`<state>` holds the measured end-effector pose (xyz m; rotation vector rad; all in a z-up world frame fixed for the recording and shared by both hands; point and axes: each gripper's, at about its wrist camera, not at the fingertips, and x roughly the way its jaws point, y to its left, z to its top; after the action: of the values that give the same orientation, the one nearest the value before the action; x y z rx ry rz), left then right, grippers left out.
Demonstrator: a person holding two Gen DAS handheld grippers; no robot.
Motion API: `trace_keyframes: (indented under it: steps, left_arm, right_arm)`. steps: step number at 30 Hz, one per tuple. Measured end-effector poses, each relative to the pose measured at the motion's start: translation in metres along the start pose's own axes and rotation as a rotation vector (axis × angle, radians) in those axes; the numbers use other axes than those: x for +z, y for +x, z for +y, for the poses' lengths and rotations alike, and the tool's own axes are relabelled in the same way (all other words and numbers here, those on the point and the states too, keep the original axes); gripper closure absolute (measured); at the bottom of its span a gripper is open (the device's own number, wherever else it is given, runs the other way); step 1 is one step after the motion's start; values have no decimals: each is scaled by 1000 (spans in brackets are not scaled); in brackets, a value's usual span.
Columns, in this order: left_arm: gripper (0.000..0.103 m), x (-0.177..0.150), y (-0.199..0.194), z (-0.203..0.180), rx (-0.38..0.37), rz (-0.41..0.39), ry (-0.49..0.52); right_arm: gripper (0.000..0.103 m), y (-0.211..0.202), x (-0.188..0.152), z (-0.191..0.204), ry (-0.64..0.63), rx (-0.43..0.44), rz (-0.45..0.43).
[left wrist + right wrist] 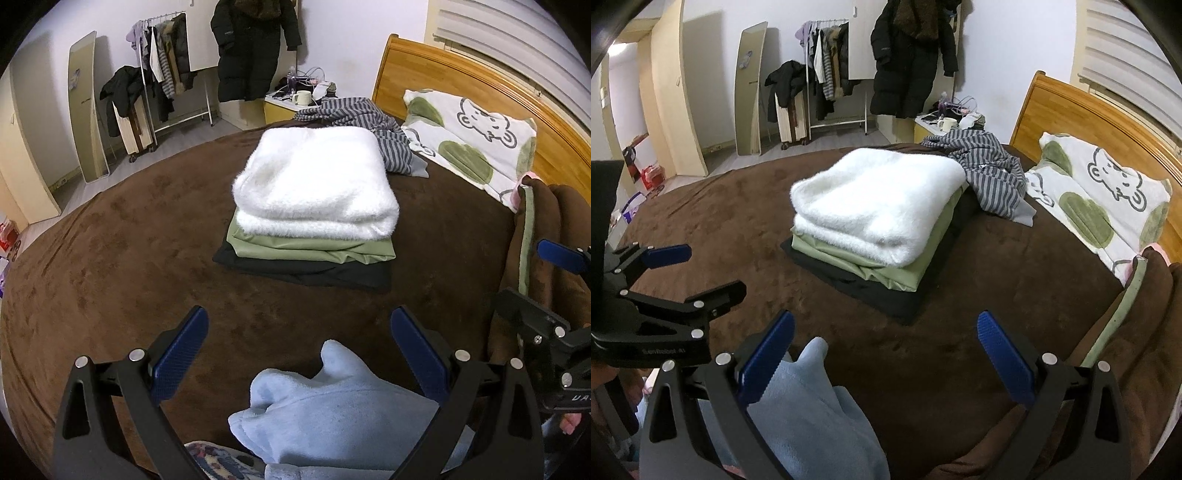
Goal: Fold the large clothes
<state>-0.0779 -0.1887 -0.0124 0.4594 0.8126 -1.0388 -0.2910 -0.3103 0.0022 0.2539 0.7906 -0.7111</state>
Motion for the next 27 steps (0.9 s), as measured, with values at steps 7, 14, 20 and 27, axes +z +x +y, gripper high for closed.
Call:
trace_keyframes:
  steps: [7,14,20,27]
  left_arm:
    - [6,0,5,-4,1,3,4]
    - [6,-3,11,-6,16,18,7]
    - [7,-1,11,-6,18,10,-3]
    - [6,1,9,-6,21,11,9]
  right_arm:
    - [6,6,1,-3,1,-6,15]
    - [6,9,1,-6,9,5,24]
    - [6,11,0,-5,-2,9,26]
    - [6,13,0,-9,11,1,31]
